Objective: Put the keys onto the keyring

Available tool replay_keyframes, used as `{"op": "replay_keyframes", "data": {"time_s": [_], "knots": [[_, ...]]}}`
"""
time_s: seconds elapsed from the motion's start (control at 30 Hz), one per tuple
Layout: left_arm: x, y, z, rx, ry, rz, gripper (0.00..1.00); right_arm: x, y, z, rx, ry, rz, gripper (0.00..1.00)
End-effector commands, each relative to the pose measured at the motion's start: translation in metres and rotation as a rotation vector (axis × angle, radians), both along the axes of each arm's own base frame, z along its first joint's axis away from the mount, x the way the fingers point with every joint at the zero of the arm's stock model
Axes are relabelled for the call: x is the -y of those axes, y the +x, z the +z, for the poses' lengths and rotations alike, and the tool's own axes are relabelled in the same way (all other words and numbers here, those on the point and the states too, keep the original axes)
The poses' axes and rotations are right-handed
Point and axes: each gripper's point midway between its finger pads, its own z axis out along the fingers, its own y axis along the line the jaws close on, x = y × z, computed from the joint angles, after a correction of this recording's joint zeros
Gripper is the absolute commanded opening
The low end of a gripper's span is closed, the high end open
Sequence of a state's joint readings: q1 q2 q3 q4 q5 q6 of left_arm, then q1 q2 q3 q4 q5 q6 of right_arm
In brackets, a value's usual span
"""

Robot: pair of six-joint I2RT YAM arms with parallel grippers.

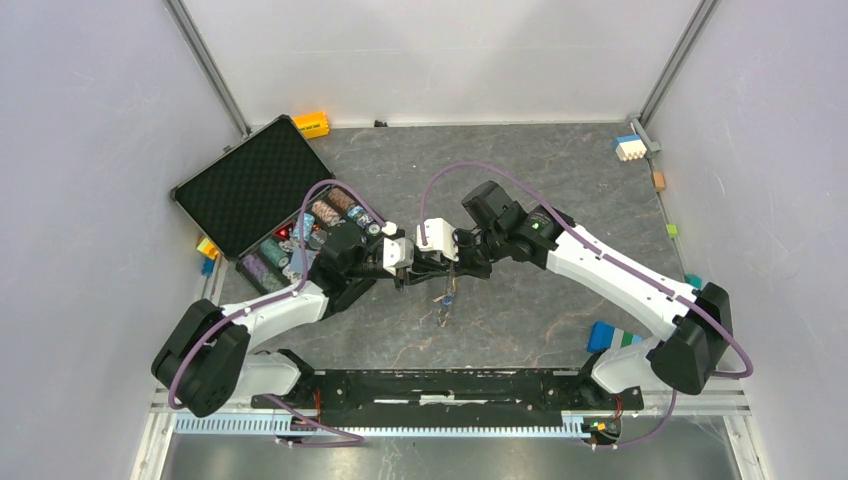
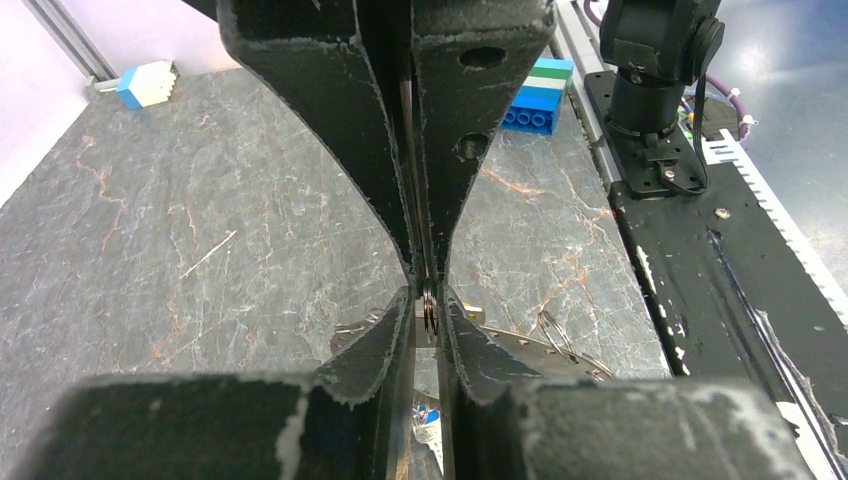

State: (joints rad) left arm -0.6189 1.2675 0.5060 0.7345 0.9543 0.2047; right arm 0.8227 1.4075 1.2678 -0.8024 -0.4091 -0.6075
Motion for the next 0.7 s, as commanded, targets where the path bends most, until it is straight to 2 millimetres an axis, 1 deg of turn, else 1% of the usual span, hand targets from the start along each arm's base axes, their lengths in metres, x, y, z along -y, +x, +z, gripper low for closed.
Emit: {"op": "replay_keyframes", "data": {"time_s": [0.0,0.33,0.67], "knots": [[0.0030,-0.0036,0.0068,0.034,-0.015,-0.038,0.19,-0.0111,0.0058,0.0199,0.044,0.061,0.008,0.00],[0.0028,-0.0058,0.0049,0.027,-0.011,-0.046,0.19,-0.0125,0.0045,0.0185,0.039,0.076,0.007,0.00],[0.0023,-0.0065,0.0040,0.024,-0.006,-0.049,0.12,-0.0133,0.0053,0.0210,0.048,0.088,0.004,0.00]]}}
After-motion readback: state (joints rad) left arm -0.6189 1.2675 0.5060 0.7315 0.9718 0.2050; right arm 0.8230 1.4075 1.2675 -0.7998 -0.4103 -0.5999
